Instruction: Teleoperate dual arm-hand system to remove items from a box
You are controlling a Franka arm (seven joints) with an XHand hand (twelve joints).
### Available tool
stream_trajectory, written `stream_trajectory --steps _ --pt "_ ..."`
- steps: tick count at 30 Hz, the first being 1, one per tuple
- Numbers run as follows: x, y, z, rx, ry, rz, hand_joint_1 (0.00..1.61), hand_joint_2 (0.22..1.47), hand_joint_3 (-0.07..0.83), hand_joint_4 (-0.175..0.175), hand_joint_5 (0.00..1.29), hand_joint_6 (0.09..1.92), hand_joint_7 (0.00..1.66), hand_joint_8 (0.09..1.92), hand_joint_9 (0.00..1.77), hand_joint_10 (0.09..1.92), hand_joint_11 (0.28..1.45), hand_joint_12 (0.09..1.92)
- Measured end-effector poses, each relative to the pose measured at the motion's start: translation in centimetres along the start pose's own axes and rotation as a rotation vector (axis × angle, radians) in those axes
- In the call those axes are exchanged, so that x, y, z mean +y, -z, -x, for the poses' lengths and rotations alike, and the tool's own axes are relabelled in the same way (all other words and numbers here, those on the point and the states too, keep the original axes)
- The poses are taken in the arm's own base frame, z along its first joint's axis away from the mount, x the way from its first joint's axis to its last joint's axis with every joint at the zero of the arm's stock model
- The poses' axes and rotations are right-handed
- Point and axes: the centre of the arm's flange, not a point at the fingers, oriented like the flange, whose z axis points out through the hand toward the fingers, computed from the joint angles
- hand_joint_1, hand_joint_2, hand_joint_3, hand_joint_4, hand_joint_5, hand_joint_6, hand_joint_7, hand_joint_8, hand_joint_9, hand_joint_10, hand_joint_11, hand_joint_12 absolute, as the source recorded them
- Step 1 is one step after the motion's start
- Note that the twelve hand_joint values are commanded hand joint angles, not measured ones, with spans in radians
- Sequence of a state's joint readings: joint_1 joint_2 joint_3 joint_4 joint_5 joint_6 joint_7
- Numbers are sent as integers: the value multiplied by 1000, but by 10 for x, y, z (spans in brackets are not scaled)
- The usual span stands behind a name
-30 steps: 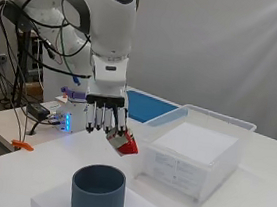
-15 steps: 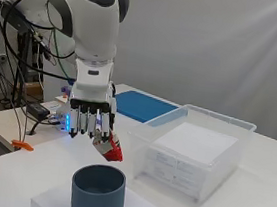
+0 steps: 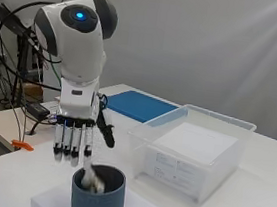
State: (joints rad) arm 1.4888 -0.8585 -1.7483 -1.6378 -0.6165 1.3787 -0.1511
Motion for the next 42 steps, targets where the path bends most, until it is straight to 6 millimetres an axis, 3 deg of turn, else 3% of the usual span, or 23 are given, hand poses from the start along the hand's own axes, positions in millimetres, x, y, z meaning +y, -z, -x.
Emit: stream_trajectory --steps 2,5,10,14,25,33,42 --pt "4 -3 3 8 -10 -9 192 640 3 51 10 87 25 87 127 87 403 87" --pt "13 -6 8 18 -30 -17 99 659 5 45 0 87 8 87 176 87 410 87" --pt "30 -10 14 1 -67 -13 58 672 6 34 0 87 38 87 204 87 425 87" --pt "30 -11 7 -23 -66 3 65 701 4 28 8 87 123 87 304 87 458 87" --pt "-26 8 -30 -5 66 108 82 781 8 16 96 87 204 87 375 87 472 87" --pt "-54 41 -31 63 155 165 8 791 6 20 114 87 192 87 330 87 436 87" --pt "-109 76 -31 127 329 239 0 783 0 32 133 87 178 87 295 87 413 87"
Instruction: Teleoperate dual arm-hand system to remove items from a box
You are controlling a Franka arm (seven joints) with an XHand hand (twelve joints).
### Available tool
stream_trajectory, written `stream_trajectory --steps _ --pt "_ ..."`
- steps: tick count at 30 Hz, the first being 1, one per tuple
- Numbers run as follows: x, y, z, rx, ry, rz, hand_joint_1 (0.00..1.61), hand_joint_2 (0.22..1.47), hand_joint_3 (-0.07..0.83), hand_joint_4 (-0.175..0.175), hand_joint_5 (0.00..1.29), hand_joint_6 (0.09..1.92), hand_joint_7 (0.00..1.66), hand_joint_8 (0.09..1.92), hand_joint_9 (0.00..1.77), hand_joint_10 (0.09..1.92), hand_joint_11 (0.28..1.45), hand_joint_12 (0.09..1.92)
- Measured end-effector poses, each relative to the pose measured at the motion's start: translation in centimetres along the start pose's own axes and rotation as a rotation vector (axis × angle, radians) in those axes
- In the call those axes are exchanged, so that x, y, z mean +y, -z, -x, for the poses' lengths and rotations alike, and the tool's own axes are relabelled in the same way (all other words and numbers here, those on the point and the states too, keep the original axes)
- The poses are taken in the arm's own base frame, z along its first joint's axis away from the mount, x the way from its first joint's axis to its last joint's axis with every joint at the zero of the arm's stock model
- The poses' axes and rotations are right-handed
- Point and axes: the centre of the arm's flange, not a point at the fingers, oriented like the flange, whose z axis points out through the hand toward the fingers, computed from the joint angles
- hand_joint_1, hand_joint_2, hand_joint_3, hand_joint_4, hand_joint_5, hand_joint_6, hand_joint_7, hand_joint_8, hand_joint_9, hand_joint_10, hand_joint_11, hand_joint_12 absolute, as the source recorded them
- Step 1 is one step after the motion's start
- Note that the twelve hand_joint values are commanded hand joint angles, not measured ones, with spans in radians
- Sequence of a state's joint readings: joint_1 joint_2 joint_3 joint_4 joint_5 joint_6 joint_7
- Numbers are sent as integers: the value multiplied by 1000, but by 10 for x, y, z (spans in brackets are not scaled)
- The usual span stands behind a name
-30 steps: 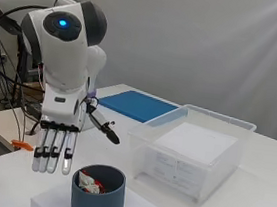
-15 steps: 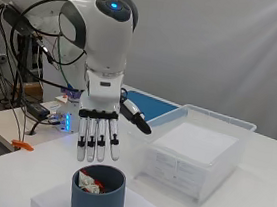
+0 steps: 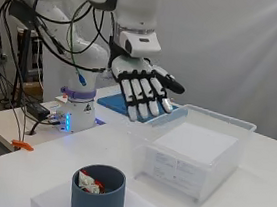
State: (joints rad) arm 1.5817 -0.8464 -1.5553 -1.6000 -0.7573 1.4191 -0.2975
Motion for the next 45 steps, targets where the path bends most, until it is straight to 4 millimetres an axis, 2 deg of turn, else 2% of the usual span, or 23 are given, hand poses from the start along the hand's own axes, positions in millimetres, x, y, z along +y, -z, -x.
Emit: stream_trajectory --steps 6,11,21,28,32,36,45 --pt "-28 29 -13 39 78 37 0 793 4 38 158 87 185 87 298 87 414 87" --pt "-55 41 -29 54 160 52 0 807 8 35 171 87 189 87 303 87 420 87" --pt "-126 52 -47 65 308 89 0 807 3 19 194 87 198 87 308 87 421 87" --pt "-182 49 -47 53 428 108 0 807 2 11 190 87 191 87 298 87 415 87" --pt "-207 45 -42 45 470 112 0 807 2 10 190 87 188 87 292 87 411 87" --pt "-219 42 -37 40 488 110 0 814 4 8 189 87 186 87 286 87 408 87" --pt "-220 43 -31 42 479 98 0 829 8 4 183 87 182 87 279 87 401 87"
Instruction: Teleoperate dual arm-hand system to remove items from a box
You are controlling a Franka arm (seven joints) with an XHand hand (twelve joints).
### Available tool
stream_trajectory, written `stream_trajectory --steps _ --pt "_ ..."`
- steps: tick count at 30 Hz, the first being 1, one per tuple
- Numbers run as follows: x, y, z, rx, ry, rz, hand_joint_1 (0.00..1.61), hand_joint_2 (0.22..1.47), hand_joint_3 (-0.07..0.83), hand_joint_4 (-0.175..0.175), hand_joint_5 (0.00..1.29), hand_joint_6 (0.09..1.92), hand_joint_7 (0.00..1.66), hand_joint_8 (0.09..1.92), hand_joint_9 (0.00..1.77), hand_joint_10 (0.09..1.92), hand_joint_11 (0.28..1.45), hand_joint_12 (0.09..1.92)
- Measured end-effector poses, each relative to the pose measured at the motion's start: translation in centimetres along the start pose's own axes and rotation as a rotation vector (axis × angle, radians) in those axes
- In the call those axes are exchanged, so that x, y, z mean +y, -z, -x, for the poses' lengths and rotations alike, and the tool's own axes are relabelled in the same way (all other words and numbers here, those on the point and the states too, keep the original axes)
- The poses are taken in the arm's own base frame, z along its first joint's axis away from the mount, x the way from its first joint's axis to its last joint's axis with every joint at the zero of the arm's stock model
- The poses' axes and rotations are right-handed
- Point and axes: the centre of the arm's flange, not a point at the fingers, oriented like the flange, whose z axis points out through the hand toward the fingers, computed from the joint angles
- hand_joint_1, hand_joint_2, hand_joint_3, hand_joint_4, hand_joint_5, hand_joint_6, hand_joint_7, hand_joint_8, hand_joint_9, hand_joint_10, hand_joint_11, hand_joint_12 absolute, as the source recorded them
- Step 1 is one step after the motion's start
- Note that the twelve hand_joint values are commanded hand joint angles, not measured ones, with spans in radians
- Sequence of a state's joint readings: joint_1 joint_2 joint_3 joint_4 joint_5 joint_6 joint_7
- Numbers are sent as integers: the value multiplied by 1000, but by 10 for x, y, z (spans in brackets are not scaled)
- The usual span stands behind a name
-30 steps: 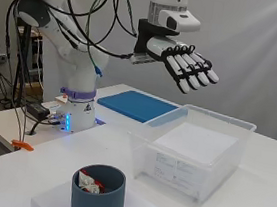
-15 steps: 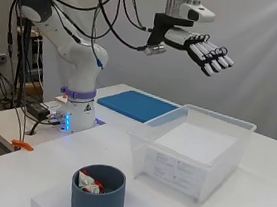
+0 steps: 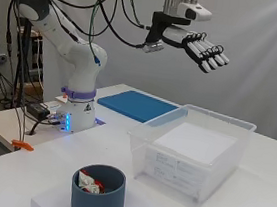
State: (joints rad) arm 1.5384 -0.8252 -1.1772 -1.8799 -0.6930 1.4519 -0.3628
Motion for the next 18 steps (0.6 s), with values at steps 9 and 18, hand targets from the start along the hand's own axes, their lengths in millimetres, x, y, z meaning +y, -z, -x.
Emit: stream_trajectory --steps 9,18 --pt "3 2 5 3 -15 -5 0 834 6 -1 172 87 183 87 282 87 397 87" --pt "5 4 4 10 -21 -1 0 833 3 -3 168 87 181 87 281 87 395 87"
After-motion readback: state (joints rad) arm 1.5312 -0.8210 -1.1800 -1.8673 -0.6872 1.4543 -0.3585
